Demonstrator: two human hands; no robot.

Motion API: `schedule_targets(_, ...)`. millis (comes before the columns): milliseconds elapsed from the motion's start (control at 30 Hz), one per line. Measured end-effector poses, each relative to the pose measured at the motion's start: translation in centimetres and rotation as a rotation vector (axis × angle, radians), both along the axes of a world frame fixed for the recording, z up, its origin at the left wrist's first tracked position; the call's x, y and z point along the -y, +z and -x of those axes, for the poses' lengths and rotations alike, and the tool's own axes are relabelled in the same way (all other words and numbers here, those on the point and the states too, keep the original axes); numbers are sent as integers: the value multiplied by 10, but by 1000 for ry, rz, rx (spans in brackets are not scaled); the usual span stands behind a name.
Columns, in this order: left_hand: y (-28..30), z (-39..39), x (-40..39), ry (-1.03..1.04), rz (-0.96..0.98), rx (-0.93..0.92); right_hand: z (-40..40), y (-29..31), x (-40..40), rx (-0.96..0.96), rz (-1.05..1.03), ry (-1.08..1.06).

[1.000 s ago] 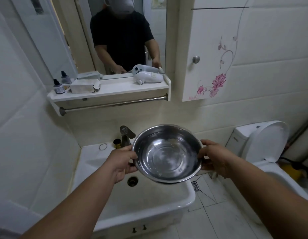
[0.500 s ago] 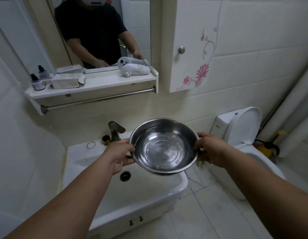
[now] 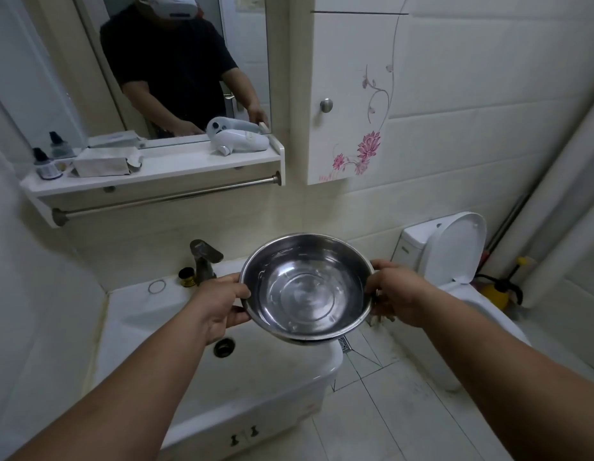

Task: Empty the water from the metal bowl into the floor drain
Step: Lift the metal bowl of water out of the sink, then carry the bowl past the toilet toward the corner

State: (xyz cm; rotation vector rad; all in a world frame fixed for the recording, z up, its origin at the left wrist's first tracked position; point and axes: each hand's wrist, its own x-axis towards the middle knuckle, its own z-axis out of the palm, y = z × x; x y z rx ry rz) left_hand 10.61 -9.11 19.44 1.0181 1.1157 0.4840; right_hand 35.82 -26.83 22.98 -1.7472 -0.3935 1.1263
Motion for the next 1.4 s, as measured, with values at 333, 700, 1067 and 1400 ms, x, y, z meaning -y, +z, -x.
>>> schedule_targets(333, 2, -27, 23, 32, 6, 5, -30, 7, 15, 9, 5, 46)
schedule_targets(700, 3, -76, 50, 63, 3, -14, -83, 3, 33, -16, 6, 69)
schedule_targets(1067, -7, -117, 73, 114, 15, -23, -132, -7, 44, 8, 18, 100)
schedule_targets(1400, -18, -180, 101, 144, 17, -13, -199, -22, 60, 52, 42, 104)
